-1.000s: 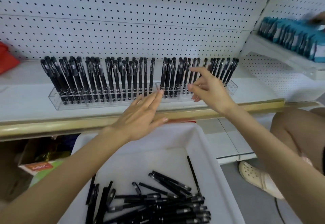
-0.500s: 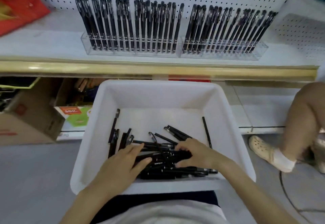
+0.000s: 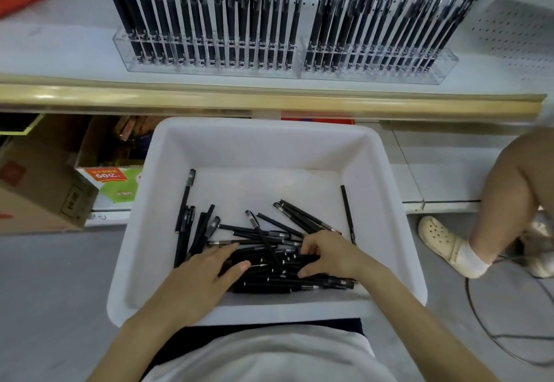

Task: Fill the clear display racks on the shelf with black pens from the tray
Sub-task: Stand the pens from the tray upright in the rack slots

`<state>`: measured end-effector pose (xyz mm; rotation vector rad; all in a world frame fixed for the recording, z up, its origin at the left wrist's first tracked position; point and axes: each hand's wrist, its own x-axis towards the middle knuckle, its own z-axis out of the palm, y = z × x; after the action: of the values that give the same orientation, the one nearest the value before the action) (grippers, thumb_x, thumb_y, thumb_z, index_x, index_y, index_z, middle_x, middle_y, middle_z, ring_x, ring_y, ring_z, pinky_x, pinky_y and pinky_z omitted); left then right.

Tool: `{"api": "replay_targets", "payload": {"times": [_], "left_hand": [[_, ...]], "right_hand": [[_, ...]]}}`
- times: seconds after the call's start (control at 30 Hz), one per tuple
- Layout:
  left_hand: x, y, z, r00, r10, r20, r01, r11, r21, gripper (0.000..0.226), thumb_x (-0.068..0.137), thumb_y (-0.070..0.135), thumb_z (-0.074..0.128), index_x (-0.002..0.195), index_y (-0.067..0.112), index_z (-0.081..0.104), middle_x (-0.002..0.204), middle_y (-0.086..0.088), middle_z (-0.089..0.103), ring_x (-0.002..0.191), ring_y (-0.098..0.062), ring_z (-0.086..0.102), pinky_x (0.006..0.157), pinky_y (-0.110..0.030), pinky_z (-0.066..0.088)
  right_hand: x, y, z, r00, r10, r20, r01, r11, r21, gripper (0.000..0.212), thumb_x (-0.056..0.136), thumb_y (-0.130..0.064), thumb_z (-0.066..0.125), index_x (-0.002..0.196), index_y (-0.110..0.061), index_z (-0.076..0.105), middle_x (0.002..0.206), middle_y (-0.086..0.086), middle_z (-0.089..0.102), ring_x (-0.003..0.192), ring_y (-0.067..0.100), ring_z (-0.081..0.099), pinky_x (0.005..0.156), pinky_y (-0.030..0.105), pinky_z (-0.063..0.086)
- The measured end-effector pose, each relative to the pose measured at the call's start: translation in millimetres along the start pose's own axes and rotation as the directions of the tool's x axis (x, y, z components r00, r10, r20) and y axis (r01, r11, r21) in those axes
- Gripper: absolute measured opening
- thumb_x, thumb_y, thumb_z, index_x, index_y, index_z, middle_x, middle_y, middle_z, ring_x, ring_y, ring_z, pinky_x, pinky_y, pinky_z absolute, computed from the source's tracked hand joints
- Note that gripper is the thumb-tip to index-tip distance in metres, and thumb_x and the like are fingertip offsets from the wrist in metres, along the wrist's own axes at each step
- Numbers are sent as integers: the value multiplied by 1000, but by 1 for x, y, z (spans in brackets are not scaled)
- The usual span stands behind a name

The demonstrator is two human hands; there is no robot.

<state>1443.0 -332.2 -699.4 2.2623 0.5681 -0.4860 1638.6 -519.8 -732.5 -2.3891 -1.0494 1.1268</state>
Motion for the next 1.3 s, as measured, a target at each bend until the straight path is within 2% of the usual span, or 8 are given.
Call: {"api": "replay_targets", "payload": {"times": [0.23, 0.37, 0.57, 0.67, 0.8, 1.0, 1.17, 1.3], "left_hand": [[-1, 4, -2, 1000, 8, -10, -8, 1000, 3, 81, 76, 76, 19, 148, 41, 27, 146, 17, 39, 133, -2, 37, 108, -24, 32], [0, 3, -3, 1000, 10, 1, -10, 1000, -26, 84, 73, 79, 18, 147, 42, 28, 145, 17, 41, 131, -1, 39, 108, -25, 33], [-1, 8, -6, 998, 45, -32, -46, 998, -46, 71, 80, 69, 26, 144, 39, 34, 137, 21, 45, 125, 2, 44, 104, -20, 35], [5, 12, -13, 987, 90, -130, -111, 980, -163, 62, 80, 63, 37, 134, 35, 50, 122, 22, 56, 108, 12, 53, 96, -15, 42], [21, 30, -27, 950, 71, -305, -197, 893, -405, 34, 84, 42, 56, 113, 27, 67, 99, 12, 69, 91, 4, 63, 81, -13, 51], [35, 64, -52, 926, 166, -338, -317, 828, -462, 8, 87, 23, 65, 87, 23, 73, 82, 6, 72, 78, -11, 69, 65, -21, 56], [39, 76, -64, 922, 192, -335, -335, 831, -444, 9, 82, 21, 70, 76, 14, 72, 67, 1, 71, 61, -12, 68, 58, -19, 53], [45, 81, -83, 896, 171, -409, -352, 834, -424, 13, 83, 12, 69, 72, 7, 70, 62, -5, 69, 52, -16, 66, 52, -19, 52]], "right_hand": [[-1, 0, -8, 999, -15, -51, 24, 984, 176, 27, 75, -34, 80, 95, -15, 75, 88, -9, 68, 81, -3, 57, 76, 16, 45], [1, -3, -8, 998, -55, -41, 65, 954, 293, 28, 84, -30, 72, 63, -16, 63, 53, -12, 49, 51, 3, 40, 58, 15, 31], [2, -8, -8, 992, -116, -57, 129, 918, 375, 24, 89, -29, 67, 71, -13, 71, 69, 1, 68, 71, 7, 62, 74, 26, 50], [1, -16, -12, 982, -159, -98, 186, 870, 456, 26, 90, -22, 66, 80, 2, 68, 66, -1, 63, 67, 5, 60, 69, 23, 51], [-3, -36, -26, 974, -202, -104, 226, 815, 533, 15, 88, -18, 68, 74, -14, 70, 64, -5, 62, 62, 4, 58, 60, 17, 47], [-6, -60, -52, 944, -293, -152, 330, 821, 466, 19, 85, -20, 70, 85, -1, 73, 72, 18, 66, 65, 14, 60, 64, 29, 51], [-6, -66, -68, 937, -307, -168, 349, 858, 376, 19, 83, -25, 73, 75, -8, 71, 59, -4, 61, 55, 3, 52, 57, 20, 42], [-9, -54, -88, 956, -248, -158, 289, 889, 356, 18, 81, -23, 76, 74, -8, 71, 58, 0, 61, 56, 6, 53, 58, 20, 42]]}}
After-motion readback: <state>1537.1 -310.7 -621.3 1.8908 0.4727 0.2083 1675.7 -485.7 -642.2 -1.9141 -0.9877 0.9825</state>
